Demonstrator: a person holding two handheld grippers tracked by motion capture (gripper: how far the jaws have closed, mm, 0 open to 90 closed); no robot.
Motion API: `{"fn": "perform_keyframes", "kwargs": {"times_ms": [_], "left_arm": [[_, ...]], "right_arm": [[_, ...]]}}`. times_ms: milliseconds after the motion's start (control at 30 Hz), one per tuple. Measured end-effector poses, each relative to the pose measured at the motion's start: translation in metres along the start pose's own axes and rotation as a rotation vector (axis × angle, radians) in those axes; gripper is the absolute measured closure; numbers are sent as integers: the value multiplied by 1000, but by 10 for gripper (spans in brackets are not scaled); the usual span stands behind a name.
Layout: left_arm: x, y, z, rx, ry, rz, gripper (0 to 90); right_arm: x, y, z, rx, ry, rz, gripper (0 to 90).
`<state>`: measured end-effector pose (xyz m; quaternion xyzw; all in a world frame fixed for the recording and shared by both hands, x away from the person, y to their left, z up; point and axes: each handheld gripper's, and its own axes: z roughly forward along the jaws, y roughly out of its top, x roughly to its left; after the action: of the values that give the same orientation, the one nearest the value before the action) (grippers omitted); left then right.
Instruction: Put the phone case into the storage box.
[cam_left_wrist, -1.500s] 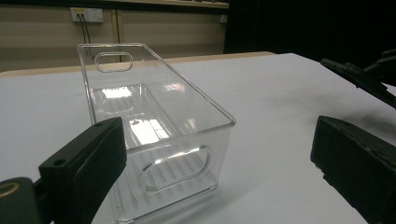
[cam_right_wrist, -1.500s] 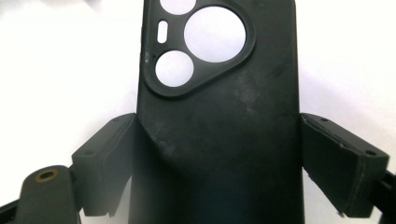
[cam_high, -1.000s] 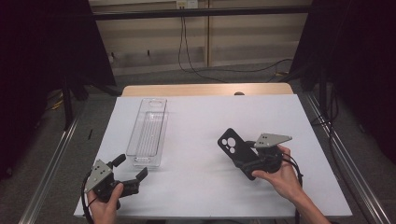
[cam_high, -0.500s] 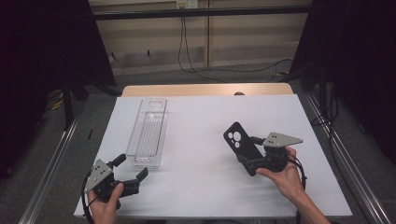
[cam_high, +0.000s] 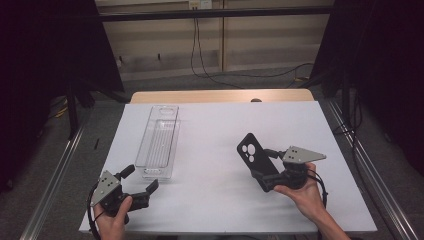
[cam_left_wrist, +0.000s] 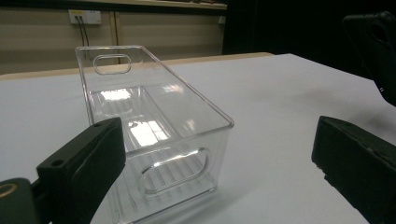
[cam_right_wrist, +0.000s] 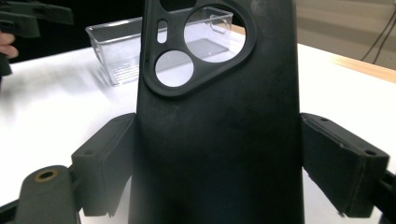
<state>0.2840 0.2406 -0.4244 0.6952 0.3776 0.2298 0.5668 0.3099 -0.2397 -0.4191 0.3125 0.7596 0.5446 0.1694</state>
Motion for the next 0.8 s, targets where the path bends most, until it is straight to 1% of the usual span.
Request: {"fn": "perform_keyframes", "kwargs": {"times_ms": [67,100,233,367,400,467,567,700,800], "left_arm": [[-1,0,1,-1,-2,-3,29],[-1,0,0,1,-2,2,29],[-2,0,1,3,-8,1,29],[-3,0,2,8,-14,7,29],[-4,0,2,7,-15,3,29],[-4,1,3,7,-19,4,29],[-6,2,3,10,-31,14,29],[-11,4,5,11,-47,30,30],[-12,6,7,12,-61,24,30]], "right_arm": [[1,-4,0,-11,17,12,144],[1,-4,0,-6,23,7,144],[3,-5,1,-20,56,13,144],[6,-10,7,-1,90,15,144],[8,-10,8,4,94,11,144],[10,-10,9,0,110,11,144],[12,-9,10,-2,127,7,144],[14,-9,10,-1,137,4,144],[15,-9,11,0,146,8,144]]}}
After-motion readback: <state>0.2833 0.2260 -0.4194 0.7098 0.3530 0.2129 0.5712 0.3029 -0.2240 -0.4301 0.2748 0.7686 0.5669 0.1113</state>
